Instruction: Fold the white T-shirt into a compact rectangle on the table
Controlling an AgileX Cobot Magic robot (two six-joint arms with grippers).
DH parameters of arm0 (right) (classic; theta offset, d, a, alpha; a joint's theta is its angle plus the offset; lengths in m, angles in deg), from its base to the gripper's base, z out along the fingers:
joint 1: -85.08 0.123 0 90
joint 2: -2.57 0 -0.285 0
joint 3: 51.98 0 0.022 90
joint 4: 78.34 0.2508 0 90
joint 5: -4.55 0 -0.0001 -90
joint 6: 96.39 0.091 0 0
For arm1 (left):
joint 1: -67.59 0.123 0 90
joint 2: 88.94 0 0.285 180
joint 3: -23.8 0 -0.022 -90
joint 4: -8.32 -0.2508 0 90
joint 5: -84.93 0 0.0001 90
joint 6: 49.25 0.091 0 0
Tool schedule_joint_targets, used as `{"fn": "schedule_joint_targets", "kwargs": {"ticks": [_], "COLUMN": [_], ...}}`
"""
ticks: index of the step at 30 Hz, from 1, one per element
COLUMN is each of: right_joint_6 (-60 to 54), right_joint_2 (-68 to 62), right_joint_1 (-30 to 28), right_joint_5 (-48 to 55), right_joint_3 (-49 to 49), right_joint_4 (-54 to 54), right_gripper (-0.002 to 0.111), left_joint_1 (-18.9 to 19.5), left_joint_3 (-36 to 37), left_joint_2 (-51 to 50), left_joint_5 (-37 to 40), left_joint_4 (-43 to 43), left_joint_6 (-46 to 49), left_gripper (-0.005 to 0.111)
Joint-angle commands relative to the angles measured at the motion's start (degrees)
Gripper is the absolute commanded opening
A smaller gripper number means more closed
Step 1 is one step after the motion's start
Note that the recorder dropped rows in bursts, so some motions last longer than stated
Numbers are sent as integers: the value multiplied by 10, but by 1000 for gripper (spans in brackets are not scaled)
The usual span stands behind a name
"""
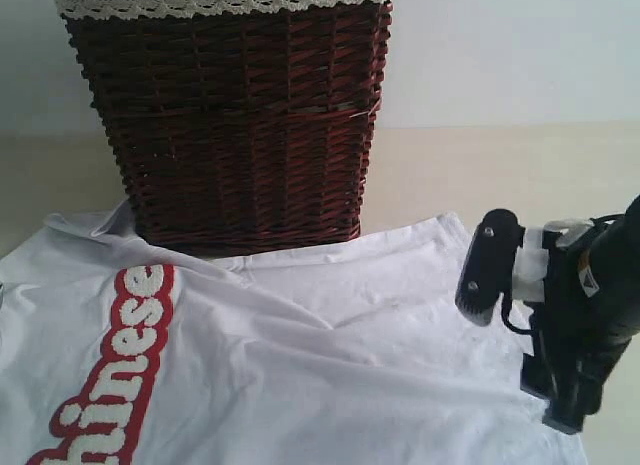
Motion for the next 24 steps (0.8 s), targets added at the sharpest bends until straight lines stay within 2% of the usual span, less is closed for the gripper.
{"fn": "schedule_joint_targets", "kwargs": {"ticks": [1,9,18,24], "right_joint_6": [-112,-109,-129,-123], "right_joint_2": [-7,-46,-62,-109], "right_joint_1": [2,2,2,2], "right_joint_5": [37,-6,-26,36], "right_joint_3": [6,6,6,6], "right_joint_4": [-28,-155,-118,-79], "right_gripper": [76,88,88,88], "left_joint_1": [0,0,0,0], "left_joint_3": [13,13,13,13], "left_joint_2": [-19,-19,-19,-19], "left_joint_5": [-6,-6,-6,-6], "left_joint_4": [7,7,7,7], "left_joint_6": [-4,-2,-2,-2], "left_gripper": [104,104,104,104]}}
